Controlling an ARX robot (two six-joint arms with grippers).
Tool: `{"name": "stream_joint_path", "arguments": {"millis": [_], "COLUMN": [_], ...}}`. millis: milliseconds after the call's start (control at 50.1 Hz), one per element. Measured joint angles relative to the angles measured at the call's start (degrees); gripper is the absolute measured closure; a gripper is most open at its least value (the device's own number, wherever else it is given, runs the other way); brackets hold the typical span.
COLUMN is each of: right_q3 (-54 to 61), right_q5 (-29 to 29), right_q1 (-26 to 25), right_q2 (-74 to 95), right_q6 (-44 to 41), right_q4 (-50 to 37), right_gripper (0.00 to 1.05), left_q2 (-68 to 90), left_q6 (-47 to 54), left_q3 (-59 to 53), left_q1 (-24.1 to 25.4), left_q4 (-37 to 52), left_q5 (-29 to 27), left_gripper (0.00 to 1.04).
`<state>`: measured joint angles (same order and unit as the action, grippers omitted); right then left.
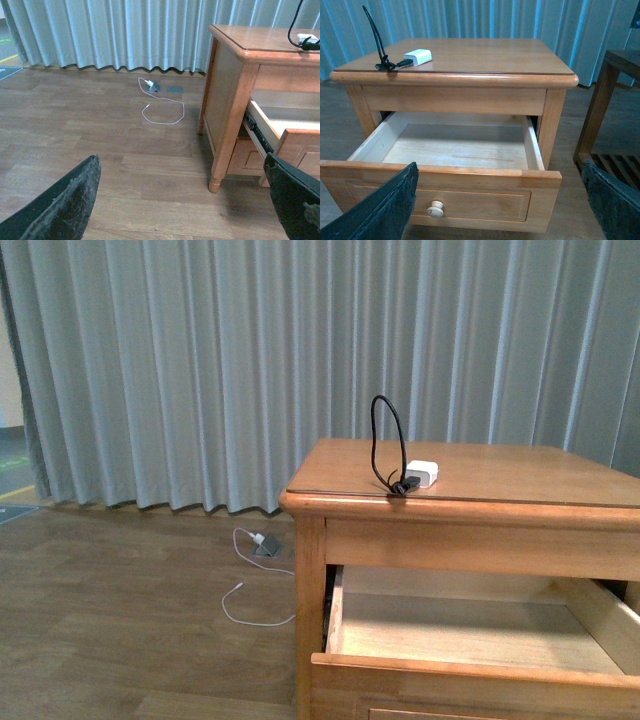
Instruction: Put charger into drawer
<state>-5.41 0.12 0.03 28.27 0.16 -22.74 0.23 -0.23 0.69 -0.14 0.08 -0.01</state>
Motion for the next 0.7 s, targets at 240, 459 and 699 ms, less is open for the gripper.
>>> {"name": "stream_joint_path", "arguments": {"millis": [240,459,699], "right_q3": [0.0,0.0,0.0], "right_q5": [0.0,0.02,0.0], "right_q1": [0.0,0.0,0.0], "right_q2": [-0.02,-0.07,-0.07], "right_q6": [0.0,0.0,0.0], "right_q4": [0.0,0.0,0.0], "right_gripper": [0.08,0.08,0.08], "left_q2": [1.27,30.14,59.17], "left_q6": [-1.79,-8.81,-10.25], "left_q3": [0.55,12.11,30.38], "left_q1": [-1.6,-14.19,-21.03], "left_q4": [-1.31,10.73,17.35], "left_q5": [-5.4,-21.53,-21.94], "left_gripper": [0.06,0.06,0.06]}}
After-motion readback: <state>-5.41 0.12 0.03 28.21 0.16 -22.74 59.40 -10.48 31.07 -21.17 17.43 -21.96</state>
